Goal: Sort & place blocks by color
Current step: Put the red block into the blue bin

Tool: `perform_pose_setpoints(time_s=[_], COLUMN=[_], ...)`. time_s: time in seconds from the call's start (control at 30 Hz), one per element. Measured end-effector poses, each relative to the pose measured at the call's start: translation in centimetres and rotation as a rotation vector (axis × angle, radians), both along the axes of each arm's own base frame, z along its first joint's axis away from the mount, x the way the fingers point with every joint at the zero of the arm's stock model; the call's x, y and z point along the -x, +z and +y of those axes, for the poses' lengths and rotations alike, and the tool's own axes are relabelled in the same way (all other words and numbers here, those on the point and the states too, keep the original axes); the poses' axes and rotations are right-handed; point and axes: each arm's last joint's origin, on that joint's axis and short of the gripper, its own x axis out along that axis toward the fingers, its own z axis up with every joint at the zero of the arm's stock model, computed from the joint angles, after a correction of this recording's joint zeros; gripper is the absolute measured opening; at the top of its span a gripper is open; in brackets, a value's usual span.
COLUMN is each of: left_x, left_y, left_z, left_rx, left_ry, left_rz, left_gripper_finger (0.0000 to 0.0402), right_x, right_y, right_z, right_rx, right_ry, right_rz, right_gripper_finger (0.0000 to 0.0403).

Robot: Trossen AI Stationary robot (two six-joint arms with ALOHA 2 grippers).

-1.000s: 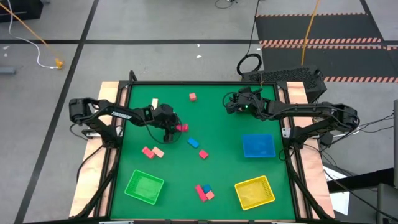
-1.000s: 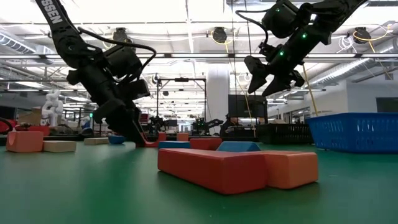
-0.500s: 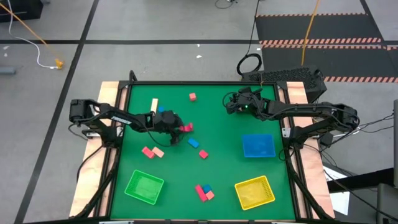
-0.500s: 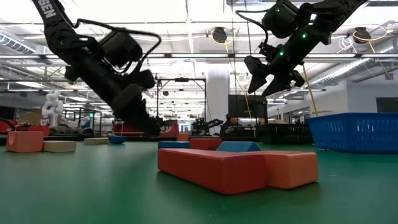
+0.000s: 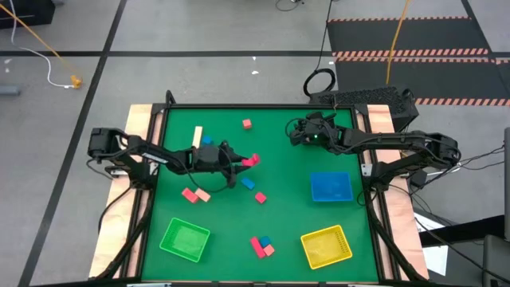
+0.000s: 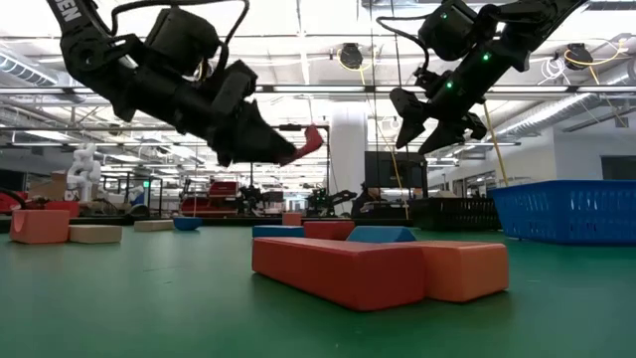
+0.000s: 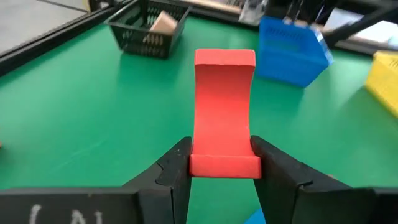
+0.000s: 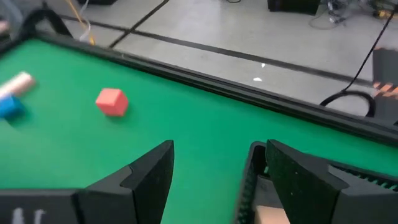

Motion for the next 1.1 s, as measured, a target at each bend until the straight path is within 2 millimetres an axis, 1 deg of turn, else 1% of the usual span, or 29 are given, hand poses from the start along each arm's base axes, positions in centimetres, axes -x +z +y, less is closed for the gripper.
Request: perform_pose_setpoints(time_s=[0.13, 0.27, 0.37, 0.43, 0.5, 0.6, 0.7, 0.8, 0.93, 1.1], left_x=[-0.2, -0.3, -0.4, -0.4, -0.4, -0.4, -0.4, -0.5, -0.5, -0.6], left_y=[0.4, 0.9, 1.3, 1.5, 1.5, 1.5, 1.5, 1.5, 1.7, 2.2], left_z=[-0.5, -0.8, -0.7, -0.7, -0.7, -0.7, -1.0, -1.6, -2.4, -3.8], left_rx=[0.005, -0.083, -0.162, -0.199, -0.223, -0.223, -0.22, -0.219, -0.216, -0.217], left_ry=[0.049, 0.073, 0.068, 0.06, 0.054, 0.054, 0.042, 0.022, -0.007, -0.048], left_rz=[-0.047, -0.083, -0.107, -0.12, -0.117, -0.115, -0.116, -0.123, -0.142, -0.197], left_gripper_finger=[0.0137, 0.0145, 0.0145, 0.0139, 0.0137, 0.0137, 0.0141, 0.0143, 0.0137, 0.0137], right_x=[0.0, -0.1, -0.3, -0.6, -1.0, -2.2, -3.7, -4.7, -5.1, -5.1], right_y=[0.0, 0.0, 0.0, 0.1, 0.4, 1.5, 2.8, 3.8, 4.4, 4.6], right_z=[0.0, 0.2, 0.8, 1.3, 1.9, 3.1, 4.4, 5.5, 6.4, 6.5], right_rx=[-0.09, -0.15, -0.213, -0.238, -0.24, -0.238, -0.256, -0.29, -0.308, -0.306], right_ry=[-0.106, -0.168, -0.212, -0.211, -0.181, -0.107, 0.069, 0.228, 0.33, 0.339], right_rz=[-0.148, -0.242, -0.335, -0.38, -0.424, -0.566, -0.725, -0.851, -0.906, -0.937], right_gripper_finger=[0.0247, 0.0247, 0.0247, 0.0247, 0.0247, 0.0247, 0.0247, 0.0247, 0.0247, 0.0247])
